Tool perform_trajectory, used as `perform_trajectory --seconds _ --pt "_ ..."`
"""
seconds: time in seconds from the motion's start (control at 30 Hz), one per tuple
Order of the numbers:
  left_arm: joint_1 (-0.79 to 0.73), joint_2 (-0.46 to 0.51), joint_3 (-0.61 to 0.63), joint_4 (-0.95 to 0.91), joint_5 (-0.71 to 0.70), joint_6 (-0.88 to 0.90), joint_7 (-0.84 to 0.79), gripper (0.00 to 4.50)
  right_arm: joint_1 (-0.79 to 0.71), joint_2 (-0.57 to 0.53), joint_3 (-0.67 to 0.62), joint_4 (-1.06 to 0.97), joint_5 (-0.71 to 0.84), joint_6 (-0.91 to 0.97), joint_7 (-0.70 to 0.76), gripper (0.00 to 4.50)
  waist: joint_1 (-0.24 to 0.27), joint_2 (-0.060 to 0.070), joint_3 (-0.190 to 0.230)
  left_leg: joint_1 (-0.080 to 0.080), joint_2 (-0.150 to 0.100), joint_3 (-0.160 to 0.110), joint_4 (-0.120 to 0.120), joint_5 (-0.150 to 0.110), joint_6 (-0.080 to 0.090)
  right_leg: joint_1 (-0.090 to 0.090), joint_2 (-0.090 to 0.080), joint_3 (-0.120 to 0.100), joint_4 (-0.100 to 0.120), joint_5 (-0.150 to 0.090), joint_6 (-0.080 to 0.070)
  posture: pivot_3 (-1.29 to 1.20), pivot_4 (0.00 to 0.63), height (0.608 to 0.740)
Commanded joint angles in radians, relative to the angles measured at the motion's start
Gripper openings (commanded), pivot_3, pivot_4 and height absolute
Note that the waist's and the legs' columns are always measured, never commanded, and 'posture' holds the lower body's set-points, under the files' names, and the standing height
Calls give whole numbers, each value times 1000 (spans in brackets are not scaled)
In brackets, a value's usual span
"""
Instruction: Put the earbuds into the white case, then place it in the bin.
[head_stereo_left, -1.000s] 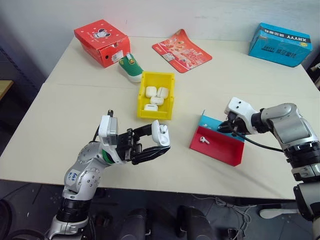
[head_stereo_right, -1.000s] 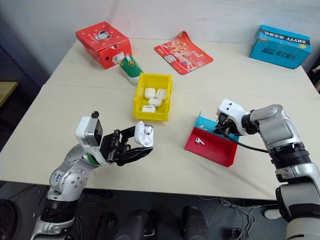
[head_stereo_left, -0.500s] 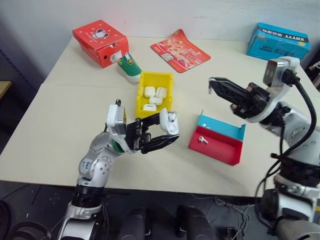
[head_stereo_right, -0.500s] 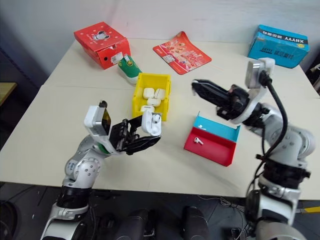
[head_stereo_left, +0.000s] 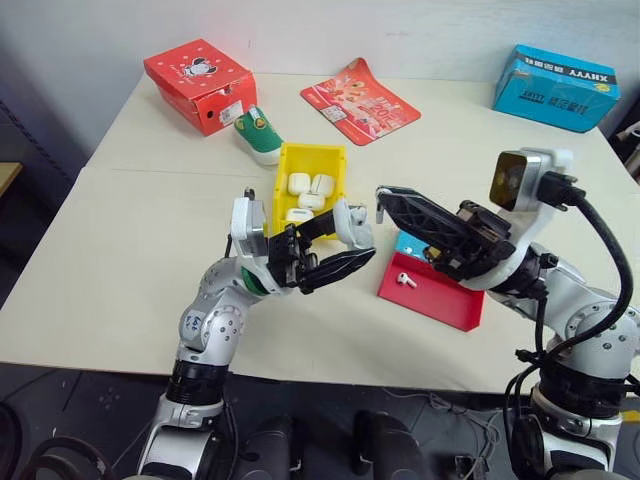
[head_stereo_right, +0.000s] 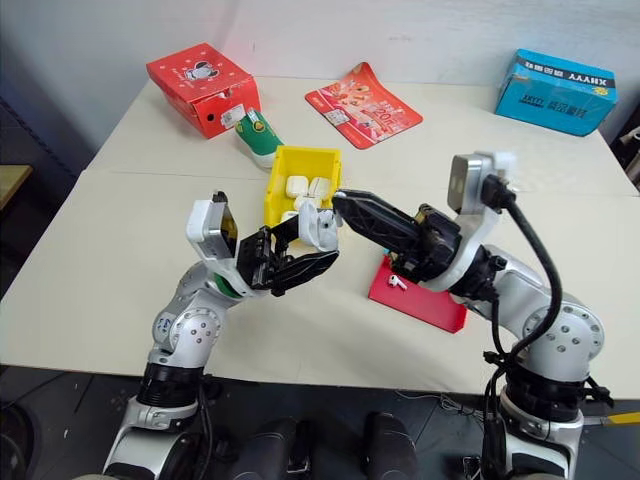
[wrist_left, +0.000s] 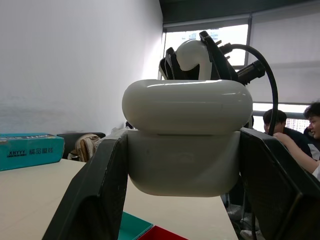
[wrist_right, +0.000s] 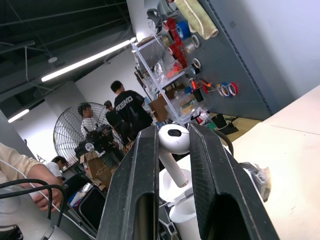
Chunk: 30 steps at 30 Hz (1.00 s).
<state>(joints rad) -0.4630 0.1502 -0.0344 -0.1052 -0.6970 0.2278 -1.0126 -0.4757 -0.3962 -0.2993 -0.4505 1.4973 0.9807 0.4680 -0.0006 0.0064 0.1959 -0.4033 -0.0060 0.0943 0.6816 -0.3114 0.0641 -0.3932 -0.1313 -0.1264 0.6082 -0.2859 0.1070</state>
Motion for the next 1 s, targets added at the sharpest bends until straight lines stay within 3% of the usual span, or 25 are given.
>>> perform_trajectory --seconds 0.03,0.63,0.8,1.0 --pt "-13 -9 -3 -25 1 -11 10 2821 20 -27 25 -43 -19 -39 28 429 1 0 0 0 0 0 0 0 0 0 0 0 0 0 0 0 150 740" --pt "-7 -35 -11 -39 7 -17 40 2821 79 -81 136 -34 -193 -129 101 429 4 0 0 0 0 0 0 0 0 0 0 0 -1 0 0 0 150 740" --pt "-10 -38 -6 -42 6 -18 42 2821 99 -121 128 -52 -195 -146 147 1984 3 0 0 0 0 -1 0 0 0 0 0 0 -1 0 0 0 150 740" --pt "1 -35 -3 -45 9 -23 38 2821 143 -230 69 -69 -65 -94 203 4102 8 0 0 0 0 -1 0 -1 1 1 -1 0 -2 0 0 0 150 740"
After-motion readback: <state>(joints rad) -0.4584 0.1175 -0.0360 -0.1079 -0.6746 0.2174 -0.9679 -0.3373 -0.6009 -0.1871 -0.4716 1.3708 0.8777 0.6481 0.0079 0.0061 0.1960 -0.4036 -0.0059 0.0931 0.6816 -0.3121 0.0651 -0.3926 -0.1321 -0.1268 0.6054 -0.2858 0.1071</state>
